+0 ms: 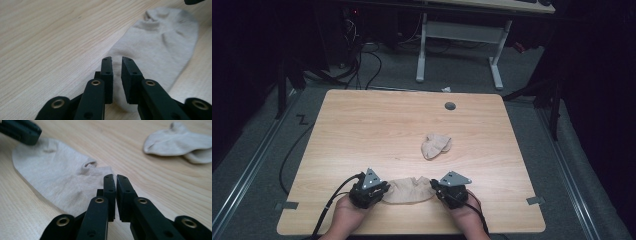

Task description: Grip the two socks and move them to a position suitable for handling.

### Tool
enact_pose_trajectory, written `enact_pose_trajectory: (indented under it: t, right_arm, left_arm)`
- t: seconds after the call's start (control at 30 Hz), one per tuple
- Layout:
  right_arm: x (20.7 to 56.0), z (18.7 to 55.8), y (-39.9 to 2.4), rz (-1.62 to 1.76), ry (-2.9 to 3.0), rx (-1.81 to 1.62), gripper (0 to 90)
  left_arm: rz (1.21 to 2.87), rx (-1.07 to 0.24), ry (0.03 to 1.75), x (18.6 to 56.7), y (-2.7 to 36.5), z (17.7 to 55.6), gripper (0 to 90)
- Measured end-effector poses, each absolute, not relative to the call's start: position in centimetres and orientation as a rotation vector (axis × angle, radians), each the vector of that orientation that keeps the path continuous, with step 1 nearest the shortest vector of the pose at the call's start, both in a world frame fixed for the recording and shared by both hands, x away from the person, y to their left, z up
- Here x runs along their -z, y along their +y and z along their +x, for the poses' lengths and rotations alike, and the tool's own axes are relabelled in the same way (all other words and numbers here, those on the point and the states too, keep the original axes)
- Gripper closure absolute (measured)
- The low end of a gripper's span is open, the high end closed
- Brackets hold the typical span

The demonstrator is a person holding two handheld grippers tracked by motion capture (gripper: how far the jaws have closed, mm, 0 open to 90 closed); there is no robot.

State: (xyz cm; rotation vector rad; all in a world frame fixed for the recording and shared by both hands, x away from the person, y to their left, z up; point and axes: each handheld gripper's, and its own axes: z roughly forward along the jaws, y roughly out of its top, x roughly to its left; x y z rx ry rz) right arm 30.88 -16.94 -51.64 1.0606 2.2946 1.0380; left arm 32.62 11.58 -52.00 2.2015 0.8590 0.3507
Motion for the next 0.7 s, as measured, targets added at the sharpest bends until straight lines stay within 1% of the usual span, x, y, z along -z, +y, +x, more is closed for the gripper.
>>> enact_pose_trajectory:
  t: [0.1, 0.17, 0.2, 0.27, 0.3, 0.47, 0.5, 0.53, 0.57, 0.63, 0.7]
  right_arm:
    - [52.4, 30.9, -16.5, 1.048, 2.349, -0.987, 86.4]
    - [52.8, 29.8, -16.4, 1.015, 2.375, -0.975, 86.2]
    - [52.8, 29.8, -16.4, 1.015, 2.375, -0.975, 86.2]
    - [52.6, 29.0, -16.3, 0.994, 2.395, -0.97, 84.1]
    - [52.5, 28.8, -16.2, 0.977, 2.394, -0.976, 81.8]
    - [51.0, 29.4, -17.2, 1.03, 2.29, -1.053, 77.7]
    - [50.8, 29.7, -17.5, 1.045, 2.274, -1.054, 78.4]
    - [50.6, 30.3, -17.9, 1.064, 2.254, -1.055, 83.1]
    - [50.2, 31.1, -18.4, 1.072, 2.231, -1.048, 90.0]
    - [49.5, 32.6, -19.1, 1.106, 2.2, -1.063, 90.0]
    - [48.9, 35.0, -19.7, 1.147, 2.169, -1.042, 90.0]
  left_arm:
    - [2.225, -0.341, 0.855, 52.4, 11.7, 32.2, 79.8]
    - [2.231, -0.331, 0.848, 52.4, 11.8, 31.6, 79.8]
    - [2.245, -0.335, 0.834, 52.3, 11.8, 31.3, 79.8]
    - [2.256, -0.344, 0.821, 52.0, 12.1, 30.7, 77.8]
    - [2.24, -0.339, 0.826, 51.8, 12.3, 30.7, 75.7]
    - [2.126, -0.356, 0.857, 50.1, 14.0, 31.1, 69.2]
    - [2.111, -0.366, 0.867, 50.0, 14.4, 31.2, 68.0]
    - [2.096, -0.372, 0.882, 50.0, 14.9, 31.5, 66.7]
    - [2.085, -0.372, 0.898, 50.1, 15.3, 31.8, 65.8]
    - [2.077, -0.371, 0.918, 50.2, 15.8, 32.3, 65.2]
    - [2.077, -0.387, 0.926, 50.4, 16.1, 32.6, 64.4]
